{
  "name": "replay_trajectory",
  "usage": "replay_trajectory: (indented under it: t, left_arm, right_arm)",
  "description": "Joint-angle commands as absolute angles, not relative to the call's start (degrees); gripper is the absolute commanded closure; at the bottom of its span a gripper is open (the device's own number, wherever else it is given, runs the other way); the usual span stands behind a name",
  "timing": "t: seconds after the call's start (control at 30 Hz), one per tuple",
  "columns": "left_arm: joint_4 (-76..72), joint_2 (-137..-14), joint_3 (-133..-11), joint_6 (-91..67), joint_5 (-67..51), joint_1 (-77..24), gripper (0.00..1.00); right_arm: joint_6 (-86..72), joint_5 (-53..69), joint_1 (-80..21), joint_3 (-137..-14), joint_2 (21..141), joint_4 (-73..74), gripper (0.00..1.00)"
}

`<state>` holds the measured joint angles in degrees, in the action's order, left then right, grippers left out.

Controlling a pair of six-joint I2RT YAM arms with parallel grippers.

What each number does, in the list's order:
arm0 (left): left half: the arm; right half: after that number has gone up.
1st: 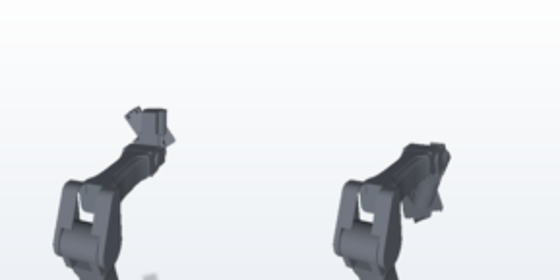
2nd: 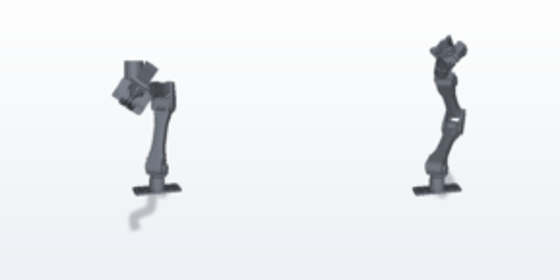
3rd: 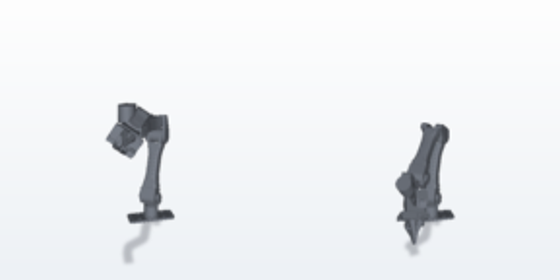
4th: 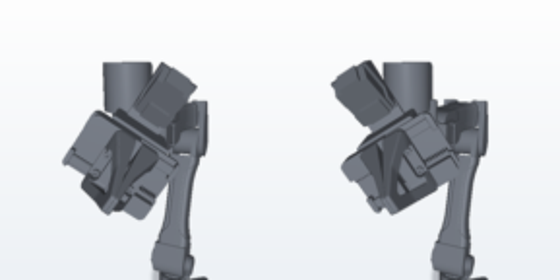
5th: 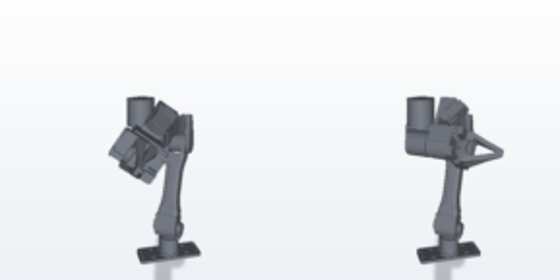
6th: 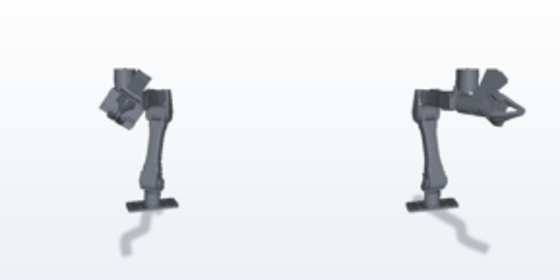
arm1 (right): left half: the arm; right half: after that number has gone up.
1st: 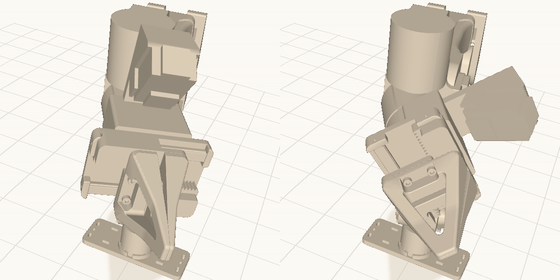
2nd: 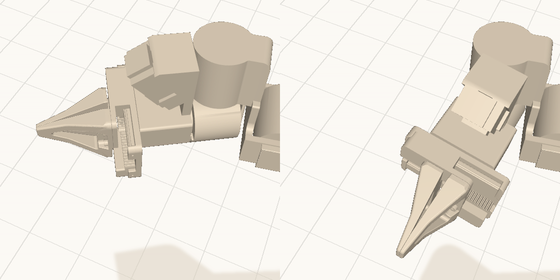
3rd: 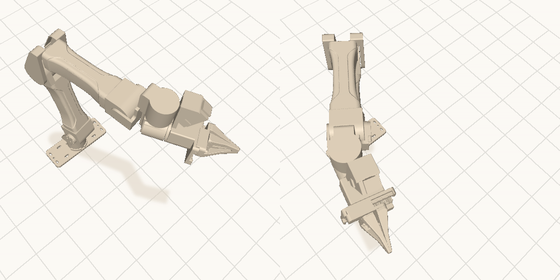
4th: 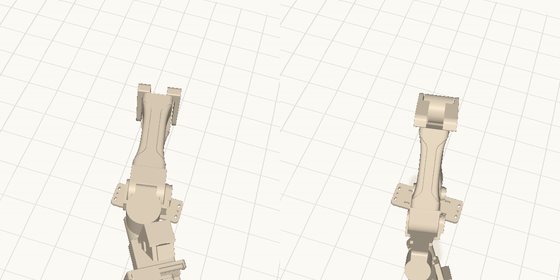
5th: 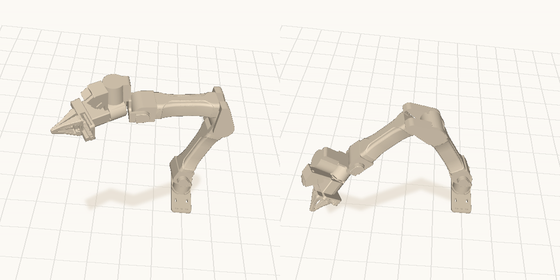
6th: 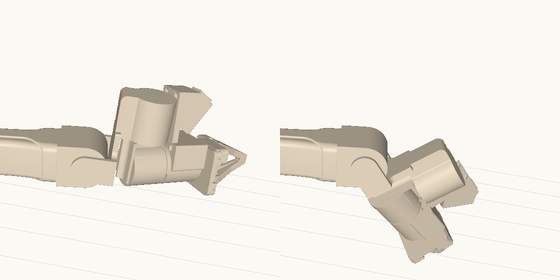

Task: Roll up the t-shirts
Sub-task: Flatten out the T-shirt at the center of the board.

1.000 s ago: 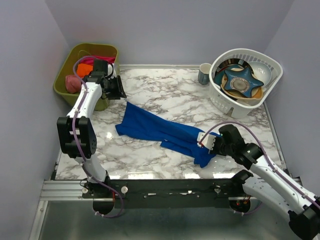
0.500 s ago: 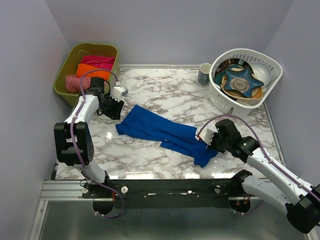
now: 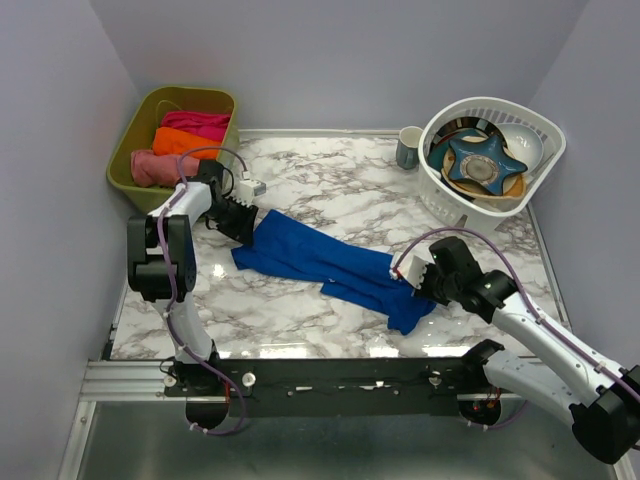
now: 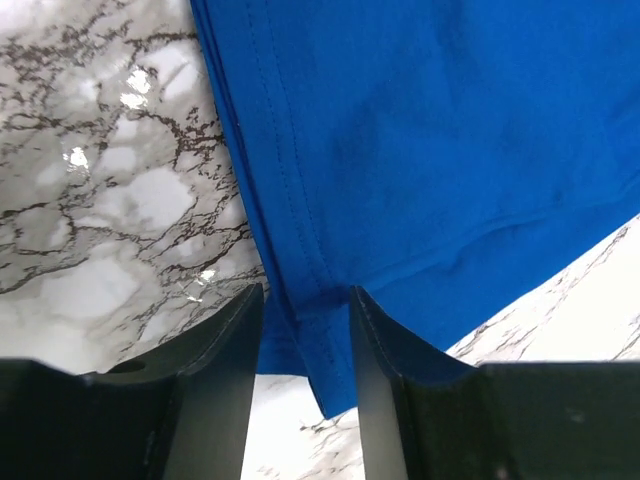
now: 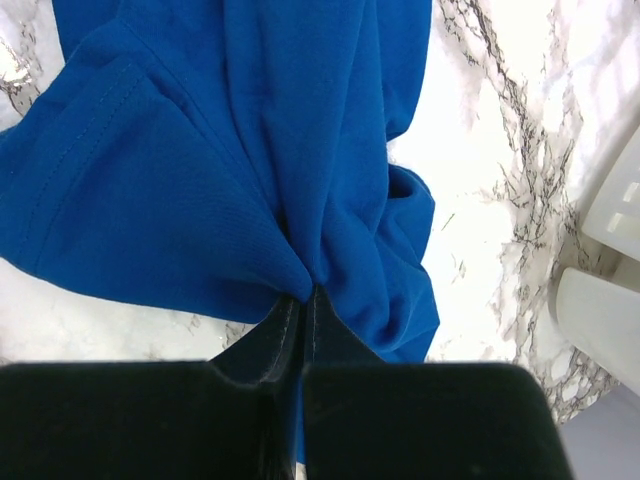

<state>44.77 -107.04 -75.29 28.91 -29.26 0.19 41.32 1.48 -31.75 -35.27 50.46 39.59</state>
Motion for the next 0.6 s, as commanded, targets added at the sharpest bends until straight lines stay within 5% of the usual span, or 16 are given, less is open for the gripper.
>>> replay_trajectory:
  t: [0.0, 0.47, 0.57]
  left_arm:
    - [46.23, -108.72, -76.29, 27.60, -31.64, 0.18, 0.56]
    - [47.37, -108.46, -75.76, 26.28, -31.55, -1.41, 0.71]
    - [47.37, -108.11, -75.76, 26.28, -31.99, -1.41, 0.87]
  right_arm:
    - [40.34, 2.72, -31.46, -36.74, 50.80, 40.25, 0.91]
    - [40.61, 2.90, -31.46, -35.86, 51.06, 38.94, 0.91]
    - [40.52, 3.08, -31.46, -35.68, 50.89, 38.76, 0.91]
